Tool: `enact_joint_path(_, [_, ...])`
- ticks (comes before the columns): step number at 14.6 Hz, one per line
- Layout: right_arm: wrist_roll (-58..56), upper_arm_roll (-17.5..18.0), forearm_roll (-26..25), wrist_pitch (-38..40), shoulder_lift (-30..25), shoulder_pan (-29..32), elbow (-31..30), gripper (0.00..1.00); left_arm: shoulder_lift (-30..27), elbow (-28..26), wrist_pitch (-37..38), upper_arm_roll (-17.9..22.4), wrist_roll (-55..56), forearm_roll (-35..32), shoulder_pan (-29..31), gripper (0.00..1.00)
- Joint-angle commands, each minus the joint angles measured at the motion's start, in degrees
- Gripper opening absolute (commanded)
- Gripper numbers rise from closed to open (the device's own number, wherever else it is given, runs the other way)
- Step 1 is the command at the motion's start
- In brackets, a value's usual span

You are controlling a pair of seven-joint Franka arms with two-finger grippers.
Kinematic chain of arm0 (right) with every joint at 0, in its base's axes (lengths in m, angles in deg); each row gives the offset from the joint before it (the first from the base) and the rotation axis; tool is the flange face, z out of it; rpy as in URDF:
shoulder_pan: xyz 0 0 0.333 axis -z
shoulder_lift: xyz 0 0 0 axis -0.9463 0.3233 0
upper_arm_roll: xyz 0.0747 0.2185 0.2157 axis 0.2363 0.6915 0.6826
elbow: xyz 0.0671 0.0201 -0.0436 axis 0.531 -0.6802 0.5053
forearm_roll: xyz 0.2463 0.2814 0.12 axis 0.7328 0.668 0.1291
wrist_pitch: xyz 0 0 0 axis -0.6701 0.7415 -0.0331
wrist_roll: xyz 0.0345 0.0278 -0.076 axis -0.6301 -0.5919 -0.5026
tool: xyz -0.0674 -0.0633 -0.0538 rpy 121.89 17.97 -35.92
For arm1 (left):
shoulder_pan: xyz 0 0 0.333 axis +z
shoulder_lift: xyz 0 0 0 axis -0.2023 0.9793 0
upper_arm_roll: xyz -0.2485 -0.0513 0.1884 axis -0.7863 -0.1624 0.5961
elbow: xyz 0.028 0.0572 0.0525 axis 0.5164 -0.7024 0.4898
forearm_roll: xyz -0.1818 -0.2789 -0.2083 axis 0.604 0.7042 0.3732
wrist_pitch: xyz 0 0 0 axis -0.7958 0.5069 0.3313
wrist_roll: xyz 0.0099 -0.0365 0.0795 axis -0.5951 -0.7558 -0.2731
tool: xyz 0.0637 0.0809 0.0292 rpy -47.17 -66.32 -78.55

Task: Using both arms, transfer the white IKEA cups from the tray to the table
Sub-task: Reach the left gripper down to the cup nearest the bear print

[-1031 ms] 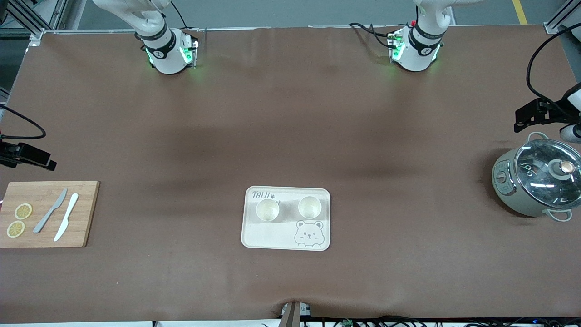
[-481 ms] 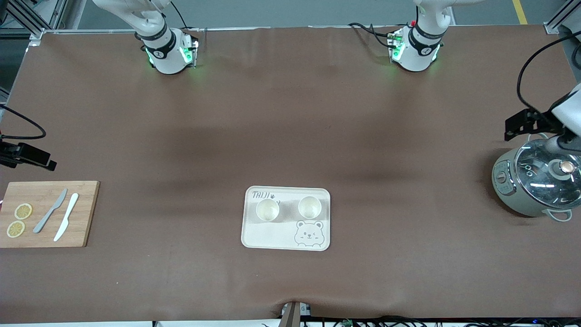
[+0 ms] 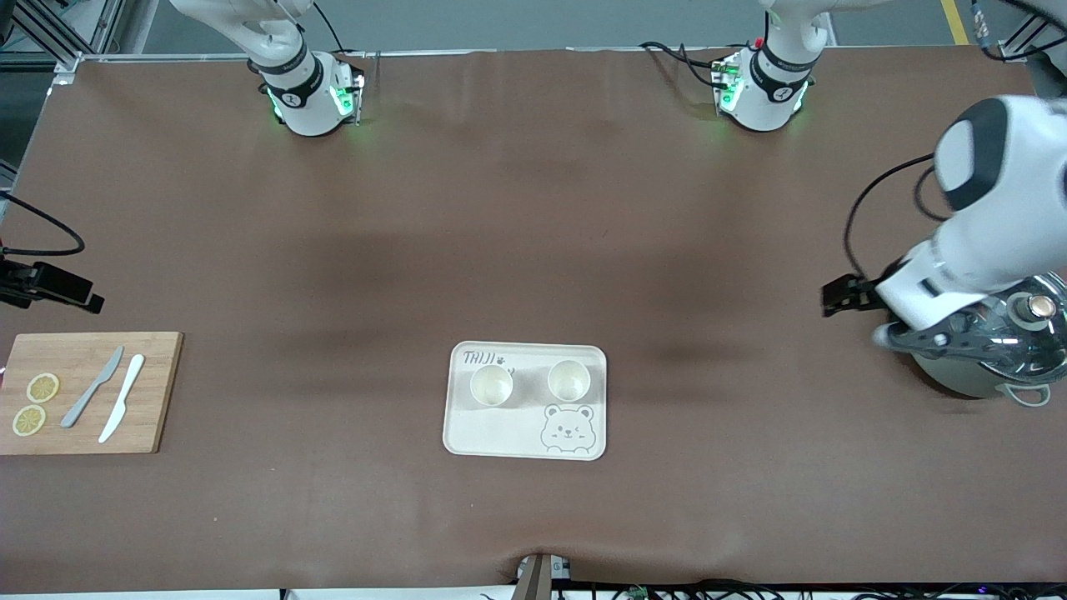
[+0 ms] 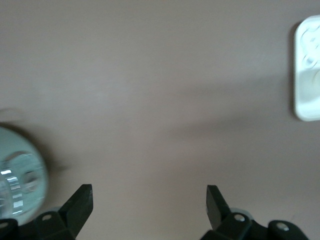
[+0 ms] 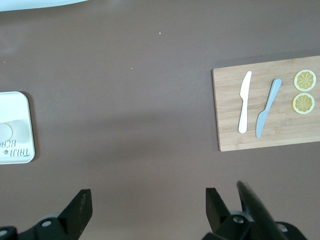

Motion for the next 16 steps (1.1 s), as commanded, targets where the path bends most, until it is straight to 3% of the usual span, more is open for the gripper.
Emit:
enact_joint_path(1, [-0.61, 0.5, 0.15, -0.05, -1.12, 0.73, -0.98, 1.0, 2.2, 2.28, -2.79, -3.67, 7.09, -1.81, -1.11, 1.0])
enact_joint_path(6, [-0.61, 0.5, 0.15, -0.14, -1.12, 0.73, -0.98, 1.0, 9.32, 10.54, -2.8, -4.65, 22.56, -8.14, -9.36, 1.0])
enact_joint_path(16, [-0.53, 0.42, 0.06, 0.04, -1.12, 0.82, -0.98, 1.0, 24.34, 23.47, -4.28, -2.55, 25.91, -7.88, -22.02, 1.0])
